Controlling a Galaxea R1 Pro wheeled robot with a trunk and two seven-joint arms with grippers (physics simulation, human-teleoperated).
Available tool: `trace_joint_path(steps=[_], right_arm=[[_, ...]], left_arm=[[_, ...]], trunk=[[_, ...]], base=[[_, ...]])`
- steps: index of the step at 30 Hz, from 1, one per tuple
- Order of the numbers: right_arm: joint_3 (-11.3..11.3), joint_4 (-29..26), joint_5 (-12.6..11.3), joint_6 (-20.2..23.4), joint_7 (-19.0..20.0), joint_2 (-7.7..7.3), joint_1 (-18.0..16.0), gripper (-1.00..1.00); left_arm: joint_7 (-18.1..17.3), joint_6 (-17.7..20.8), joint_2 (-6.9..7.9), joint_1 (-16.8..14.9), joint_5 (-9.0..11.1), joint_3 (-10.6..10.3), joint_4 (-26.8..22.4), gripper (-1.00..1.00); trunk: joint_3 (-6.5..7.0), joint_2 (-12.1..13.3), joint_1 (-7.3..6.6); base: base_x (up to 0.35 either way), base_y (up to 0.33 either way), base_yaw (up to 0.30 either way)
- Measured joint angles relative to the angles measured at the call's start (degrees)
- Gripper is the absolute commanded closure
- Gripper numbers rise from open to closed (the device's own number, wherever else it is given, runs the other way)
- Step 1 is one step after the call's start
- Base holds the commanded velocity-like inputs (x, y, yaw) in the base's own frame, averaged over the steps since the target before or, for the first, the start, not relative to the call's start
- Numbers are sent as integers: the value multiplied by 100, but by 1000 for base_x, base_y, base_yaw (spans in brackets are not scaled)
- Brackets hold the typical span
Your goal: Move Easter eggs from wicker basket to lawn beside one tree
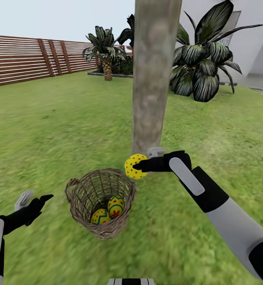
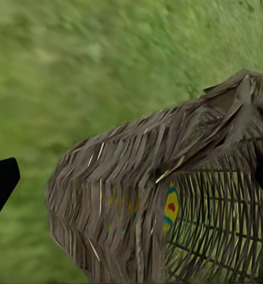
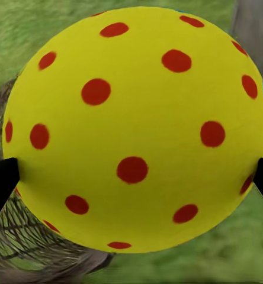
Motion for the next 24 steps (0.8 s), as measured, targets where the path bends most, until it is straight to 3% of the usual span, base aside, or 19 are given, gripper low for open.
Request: trace_joint_path(steps=[18, 20, 22, 23, 24], right_arm=[[-38, 186, 55, -25, -59, -9, 4, 100], [-39, 272, 55, -31, -61, -9, 4, 100], [-40, 387, 64, -34, -62, -9, 4, 100], [-40, 444, 89, -49, -69, -13, 4, 100], [-40, 529, 171, -63, -80, -15, 4, 100]], left_arm=[[-37, 8, -22, 0, 1, -18, -5, -100], [-278, 25, -20, 0, 39, -19, -16, -100], [-908, 57, -17, 1, 107, -36, -9, -100], [-1307, 66, -14, 1, 113, -126, -7, -100], [-1844, 73, -9, 1, 120, -442, -5, -100]], trunk=[[79, 0, 0], [88, 0, 0], [97, 0, 0], [101, 0, 0], [106, 0, 0]], base=[[0, 0, -283], [0, 0, -283], [0, 0, -283], [0, 0, -283], [0, 0, -283]])
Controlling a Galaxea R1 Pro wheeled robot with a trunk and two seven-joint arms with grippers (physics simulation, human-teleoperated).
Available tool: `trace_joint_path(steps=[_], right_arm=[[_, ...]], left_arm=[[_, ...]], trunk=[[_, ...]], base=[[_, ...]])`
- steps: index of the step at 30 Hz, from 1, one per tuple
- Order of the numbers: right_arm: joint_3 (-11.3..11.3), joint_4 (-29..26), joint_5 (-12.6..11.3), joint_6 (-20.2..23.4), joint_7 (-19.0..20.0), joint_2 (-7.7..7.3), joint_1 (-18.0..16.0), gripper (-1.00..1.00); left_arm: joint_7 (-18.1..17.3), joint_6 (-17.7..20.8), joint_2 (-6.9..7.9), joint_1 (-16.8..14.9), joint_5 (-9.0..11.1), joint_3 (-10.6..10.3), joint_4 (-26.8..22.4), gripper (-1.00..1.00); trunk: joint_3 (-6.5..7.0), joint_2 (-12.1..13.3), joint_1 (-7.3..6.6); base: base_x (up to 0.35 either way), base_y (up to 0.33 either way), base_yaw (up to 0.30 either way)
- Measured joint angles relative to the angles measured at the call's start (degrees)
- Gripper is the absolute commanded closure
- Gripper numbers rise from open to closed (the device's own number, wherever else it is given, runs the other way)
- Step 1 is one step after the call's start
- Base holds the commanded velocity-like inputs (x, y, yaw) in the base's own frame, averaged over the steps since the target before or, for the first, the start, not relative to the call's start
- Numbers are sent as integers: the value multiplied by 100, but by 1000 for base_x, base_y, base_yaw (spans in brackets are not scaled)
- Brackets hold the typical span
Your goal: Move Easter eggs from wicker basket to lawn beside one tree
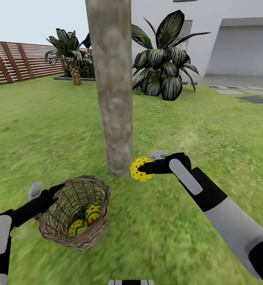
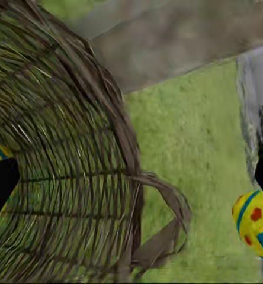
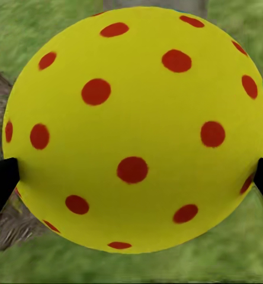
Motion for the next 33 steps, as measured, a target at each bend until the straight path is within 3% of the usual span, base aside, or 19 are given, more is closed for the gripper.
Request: trace_joint_path(steps=[2, 4, 5, 6, 8, 10, 14, 16, 19, 30, 33], right_arm=[[-1, 161, 268, -15, -6, 2, 0, 100], [-2, 588, 855, -351, -2, 17, 0, 100], [3, 960, 1211, -829, 3, 27, 1, 100], [10, 1349, 1492, -1285, 11, 40, 1, 100], [20, 1762, 1727, -1647, 31, 58, 3, 100], [22, 2036, 1783, -1756, 44, 56, 117, 100], [21, 2371, 1809, -2009, 72, 30, 169, 100], [21, 2394, 1809, -2044, 75, 31, 173, 100], [29, 2403, 1809, -2043, 66, 51, 173, 100], [74, 2492, 1783, -2041, 17, 82, 181, 100], [414, 2769, 2061, -2241, 30, 141, 190, 100]], left_arm=[[-679, -5, 0, 0, -25, -634, 1, -100], [-1275, -9, -9, 0, -42, -1223, -5, -100], [-1563, -7, -15, 0, -41, -1477, -7, -100], [-1835, -5, -42, 0, -46, -1696, -7, -100], [-2134, -18, -160, 0, -51, -1945, -15, -100], [-2217, -40, -296, 0, -58, -2039, -19, -100], [-2326, -50, -337, 0, -49, -2059, -53, -100], [-2707, -53, -378, 0, -48, -2059, -50, -100], [-2939, -57, -408, 1, -58, -2057, -44, -100], [-2989, -58, -471, 1, -59, -2059, -43, -100], [-2986, -56, -507, 1, -59, -2059, -29, -100]], trunk=[[9, 0, 0], [16, 0, 0], [18, 1, 1], [18, 1, 1], [19, 0, 0], [19, 0, 1], [20, 0, 0], [20, 0, 0], [20, 0, 0], [19, 0, 0], [19, 0, 0]], base=[[0, 0, -283], [0, 0, -285], [0, 0, -223], [0, 0, -114], [0, 0, -33], [0, 0, -4], [0, -72, 0], [0, -288, 122], [0, -306, 261], [0, -314, 298], [0, -133, 300]])
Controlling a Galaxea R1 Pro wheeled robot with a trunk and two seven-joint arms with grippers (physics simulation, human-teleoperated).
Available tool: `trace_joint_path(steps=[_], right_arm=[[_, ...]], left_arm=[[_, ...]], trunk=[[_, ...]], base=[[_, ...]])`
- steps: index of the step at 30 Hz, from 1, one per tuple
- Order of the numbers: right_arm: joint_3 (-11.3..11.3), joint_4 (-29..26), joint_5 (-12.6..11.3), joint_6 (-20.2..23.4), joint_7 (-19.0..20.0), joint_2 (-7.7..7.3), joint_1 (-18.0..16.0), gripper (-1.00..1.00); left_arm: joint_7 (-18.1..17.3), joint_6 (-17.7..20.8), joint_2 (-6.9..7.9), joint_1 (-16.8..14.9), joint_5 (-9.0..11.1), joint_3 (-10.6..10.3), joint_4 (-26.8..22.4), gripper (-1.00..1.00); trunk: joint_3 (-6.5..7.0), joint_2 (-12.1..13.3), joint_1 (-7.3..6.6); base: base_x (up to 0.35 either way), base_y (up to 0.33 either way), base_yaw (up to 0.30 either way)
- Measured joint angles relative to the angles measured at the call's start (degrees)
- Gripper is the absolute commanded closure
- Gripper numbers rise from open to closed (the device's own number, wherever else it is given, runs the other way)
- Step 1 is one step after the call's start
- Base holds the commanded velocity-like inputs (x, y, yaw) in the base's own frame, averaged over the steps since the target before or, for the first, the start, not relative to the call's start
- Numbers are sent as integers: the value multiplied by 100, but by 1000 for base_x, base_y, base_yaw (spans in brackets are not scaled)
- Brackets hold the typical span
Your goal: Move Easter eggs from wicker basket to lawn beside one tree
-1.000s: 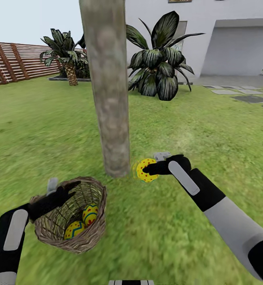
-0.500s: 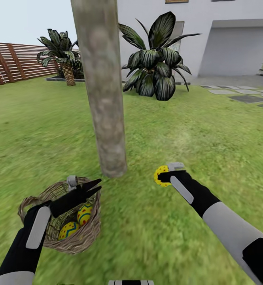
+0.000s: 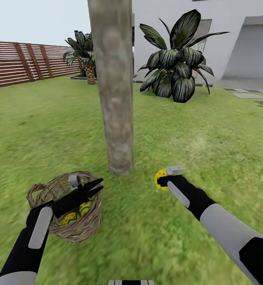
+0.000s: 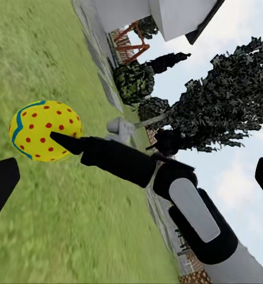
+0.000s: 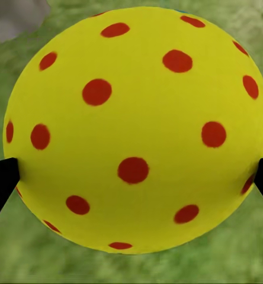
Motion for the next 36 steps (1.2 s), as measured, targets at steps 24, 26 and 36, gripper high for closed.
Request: trace_joint_path(steps=[24, 26, 36], right_arm=[[1896, 1163, 330, -3593, 22, 521, 584, 100], [1898, 1163, 328, -3621, 23, 520, 584, 100], [1893, 1306, 343, -3619, -7, 517, 584, 100]], left_arm=[[-934, 40, -510, -2, -10, -1460, -440, -100], [-935, 41, -512, -2, -10, -1475, -463, -100], [-986, 41, -615, -2, 691, -1809, -572, -100]], trunk=[[-376, -22, 44], [-420, -25, 49], [-642, -39, 75]], base=[[0, -2, 125], [0, 0, 0], [0, 0, 0]])
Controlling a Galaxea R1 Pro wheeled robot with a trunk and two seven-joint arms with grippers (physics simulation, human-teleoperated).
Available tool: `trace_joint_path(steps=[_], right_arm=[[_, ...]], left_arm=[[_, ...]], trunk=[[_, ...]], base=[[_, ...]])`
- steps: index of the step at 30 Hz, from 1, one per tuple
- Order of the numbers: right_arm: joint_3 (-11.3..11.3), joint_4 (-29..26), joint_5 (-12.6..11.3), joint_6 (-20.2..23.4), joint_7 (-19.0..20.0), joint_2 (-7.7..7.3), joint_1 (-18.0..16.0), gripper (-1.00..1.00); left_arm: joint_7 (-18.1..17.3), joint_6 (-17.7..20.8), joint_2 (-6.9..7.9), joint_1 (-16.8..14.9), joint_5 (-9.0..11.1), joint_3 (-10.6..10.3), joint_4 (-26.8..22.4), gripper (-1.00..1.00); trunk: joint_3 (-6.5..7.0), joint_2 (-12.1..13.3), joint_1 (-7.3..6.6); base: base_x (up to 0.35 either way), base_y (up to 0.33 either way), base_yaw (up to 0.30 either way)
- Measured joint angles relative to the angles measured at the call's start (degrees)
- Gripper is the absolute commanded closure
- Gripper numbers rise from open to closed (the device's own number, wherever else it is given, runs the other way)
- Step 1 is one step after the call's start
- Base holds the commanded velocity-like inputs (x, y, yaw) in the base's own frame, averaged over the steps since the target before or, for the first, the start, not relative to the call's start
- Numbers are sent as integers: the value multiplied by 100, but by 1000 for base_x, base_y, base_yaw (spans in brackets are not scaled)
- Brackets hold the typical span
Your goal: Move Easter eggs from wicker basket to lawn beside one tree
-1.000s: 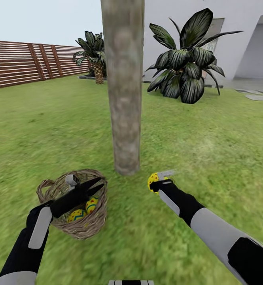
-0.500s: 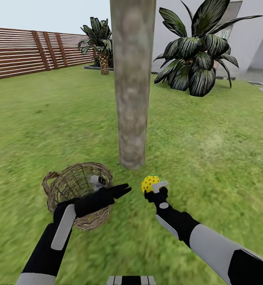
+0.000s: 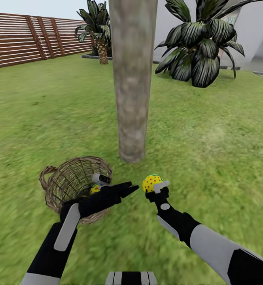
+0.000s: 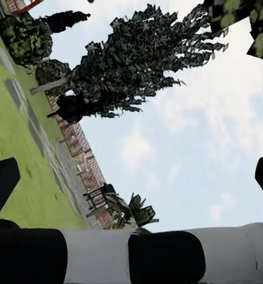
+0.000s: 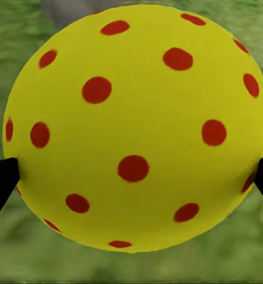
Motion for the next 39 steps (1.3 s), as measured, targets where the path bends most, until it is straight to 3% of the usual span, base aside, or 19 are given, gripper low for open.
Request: trace_joint_path(steps=[2, 7, 8, 11, 13, 15, 17, 22, 34, 39], right_arm=[[-29, -3, 8, 1, -12, -15, 0, 100], [-37, 350, -31, 75, -1, 1, -31, 100], [-36, 494, -47, 84, 12, 87, -81, 100], [-28, 1305, -29, 86, 99, 749, -473, 100], [-33, 1747, -31, 86, 644, 915, -631, 100], [-40, 2005, -49, 74, 1031, 944, -753, 100], [-39, 2108, -51, 47, 1144, 956, -794, 100], [-40, 2077, -43, 17, 1173, 958, -804, 100], [-38, 1914, -7, -1, 1177, 929, -805, 100], [-12, 1855, 11, 0, 1165, 945, -797, 100]], left_arm=[[-2, -7, 2, 0, 157, -238, -13, -100], [-2, 25, 0, 0, 210, -315, -102, -100], [-2, 26, -2, 0, 210, -326, -113, -100], [-2, 32, -4, 6, 212, -562, -126, -100], [-2, 28, -8, 8, 213, -610, -128, -100], [-2, 29, -12, 8, 218, -619, -129, -100], [-6, 24, -13, 8, 221, -623, -130, -100], [-11, 4, -20, 8, 221, -630, -129, -100], [-13, 2, -21, 8, 223, -626, -127, -100], [-7, -6, -14, 23, 397, -628, -126, -100]], trunk=[[-44, -3, 5], [-155, -9, 18], [-177, -11, 21], [-244, -15, 28], [-288, -18, 34], [-289, -18, 33], [-289, -18, 33], [-289, -18, 33], [-289, -18, 32], [-289, -18, 32]], base=[[0, 0, 0], [0, 0, 0], [0, 0, 0], [0, 0, 0], [0, 0, 0], [0, 0, 0], [0, 0, 0], [0, -25, 0], [93, -313, 0], [149, -125, 30]])
